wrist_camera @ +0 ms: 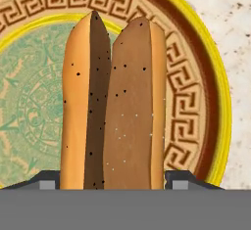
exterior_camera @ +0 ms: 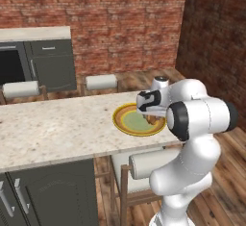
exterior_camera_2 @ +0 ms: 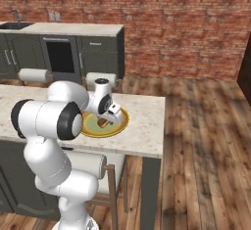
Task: Move the hot dog bun to the plate on the dining table and place the condiment next to that plate. Then navigate to the fridge and take the sausage and place it on the plate as well.
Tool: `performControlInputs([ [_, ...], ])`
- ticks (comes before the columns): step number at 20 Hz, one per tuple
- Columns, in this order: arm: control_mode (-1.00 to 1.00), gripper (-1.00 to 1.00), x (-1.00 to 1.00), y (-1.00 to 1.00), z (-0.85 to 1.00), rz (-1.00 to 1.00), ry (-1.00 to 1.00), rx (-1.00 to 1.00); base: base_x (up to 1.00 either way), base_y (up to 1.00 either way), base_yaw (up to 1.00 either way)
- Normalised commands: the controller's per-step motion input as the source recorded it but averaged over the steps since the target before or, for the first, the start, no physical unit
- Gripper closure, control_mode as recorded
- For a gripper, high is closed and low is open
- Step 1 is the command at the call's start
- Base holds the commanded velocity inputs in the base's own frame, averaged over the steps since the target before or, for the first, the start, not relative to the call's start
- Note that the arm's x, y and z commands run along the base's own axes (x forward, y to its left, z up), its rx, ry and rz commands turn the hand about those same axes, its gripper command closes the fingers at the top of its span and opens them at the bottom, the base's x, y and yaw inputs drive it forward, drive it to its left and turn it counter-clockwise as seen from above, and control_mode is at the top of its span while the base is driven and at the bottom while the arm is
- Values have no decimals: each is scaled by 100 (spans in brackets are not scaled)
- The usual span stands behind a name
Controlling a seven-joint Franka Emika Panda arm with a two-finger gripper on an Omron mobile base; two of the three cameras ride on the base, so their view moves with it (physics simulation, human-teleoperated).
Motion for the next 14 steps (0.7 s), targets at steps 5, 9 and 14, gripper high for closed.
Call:
performControlInputs([
  [5,-100,100,13,-5,-26,0,0,0,0,0,0],
  [9,-100,-100,21,0,-16,0,0,0,0,0,0],
  [14,-100,-100,2,0,4,0,0,0,0,0,0],
])
